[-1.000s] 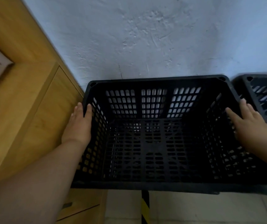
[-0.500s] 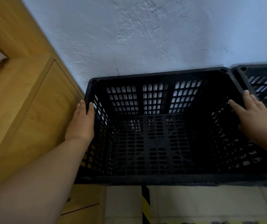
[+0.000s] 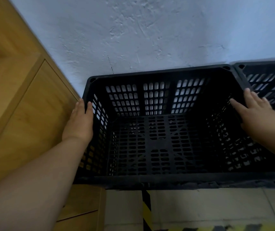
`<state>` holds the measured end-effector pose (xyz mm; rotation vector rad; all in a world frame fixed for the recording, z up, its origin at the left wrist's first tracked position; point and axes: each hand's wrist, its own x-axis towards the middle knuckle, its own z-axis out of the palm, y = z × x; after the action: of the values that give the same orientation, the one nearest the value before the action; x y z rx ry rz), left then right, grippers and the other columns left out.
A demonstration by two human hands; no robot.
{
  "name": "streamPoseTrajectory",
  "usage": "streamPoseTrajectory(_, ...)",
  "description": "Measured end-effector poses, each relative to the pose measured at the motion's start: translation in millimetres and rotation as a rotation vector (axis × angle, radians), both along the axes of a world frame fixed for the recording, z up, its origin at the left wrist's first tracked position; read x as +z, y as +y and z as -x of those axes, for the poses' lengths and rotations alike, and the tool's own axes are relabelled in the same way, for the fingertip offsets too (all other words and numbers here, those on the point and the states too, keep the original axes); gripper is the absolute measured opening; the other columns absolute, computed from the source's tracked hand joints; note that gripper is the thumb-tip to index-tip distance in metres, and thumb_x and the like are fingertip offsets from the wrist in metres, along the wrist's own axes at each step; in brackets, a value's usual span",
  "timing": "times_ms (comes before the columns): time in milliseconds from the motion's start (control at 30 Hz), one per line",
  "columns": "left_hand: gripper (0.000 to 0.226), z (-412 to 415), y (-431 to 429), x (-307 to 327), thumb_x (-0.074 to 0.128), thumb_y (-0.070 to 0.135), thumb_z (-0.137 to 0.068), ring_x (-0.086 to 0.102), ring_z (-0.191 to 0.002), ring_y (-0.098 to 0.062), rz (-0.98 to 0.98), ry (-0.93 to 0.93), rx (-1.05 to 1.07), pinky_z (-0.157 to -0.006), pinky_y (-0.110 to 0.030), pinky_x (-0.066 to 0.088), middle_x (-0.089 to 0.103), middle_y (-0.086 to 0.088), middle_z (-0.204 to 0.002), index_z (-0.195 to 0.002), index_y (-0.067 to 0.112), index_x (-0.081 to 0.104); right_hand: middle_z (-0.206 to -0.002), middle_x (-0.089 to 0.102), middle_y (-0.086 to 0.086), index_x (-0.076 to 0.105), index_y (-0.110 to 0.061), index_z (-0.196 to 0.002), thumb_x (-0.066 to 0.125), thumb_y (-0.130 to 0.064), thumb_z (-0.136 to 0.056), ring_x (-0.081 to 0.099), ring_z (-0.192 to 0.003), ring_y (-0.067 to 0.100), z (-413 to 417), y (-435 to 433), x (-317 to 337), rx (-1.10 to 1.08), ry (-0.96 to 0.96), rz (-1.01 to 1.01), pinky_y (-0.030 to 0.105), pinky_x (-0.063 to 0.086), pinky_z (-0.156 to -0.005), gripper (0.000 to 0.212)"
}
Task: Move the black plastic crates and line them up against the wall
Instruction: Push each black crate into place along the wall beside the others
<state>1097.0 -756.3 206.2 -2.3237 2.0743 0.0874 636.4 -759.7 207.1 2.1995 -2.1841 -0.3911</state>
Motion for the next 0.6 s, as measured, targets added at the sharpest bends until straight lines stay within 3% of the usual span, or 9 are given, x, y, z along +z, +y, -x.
streamPoseTrajectory(600, 0.083, -0.3, 3.3, -3.4, 0.053, -0.006, -0.084, -0.005, -0.145, -0.024, 0.001, -0.009, 0.02, -0.118, -0.037, 0.01, -0.01, -0.012, -0.157, -0.146, 0.01, 0.0, -0.156, -0.018, 0.017, -0.002, -0.018, -0.15, 0.045, -0.005, -0.09, -0.012, -0.146, 0.029, -7.7, 8.7, 6.9, -0.003, 0.032, 0.013, 0.044, -0.006, -0.118, 0.077)
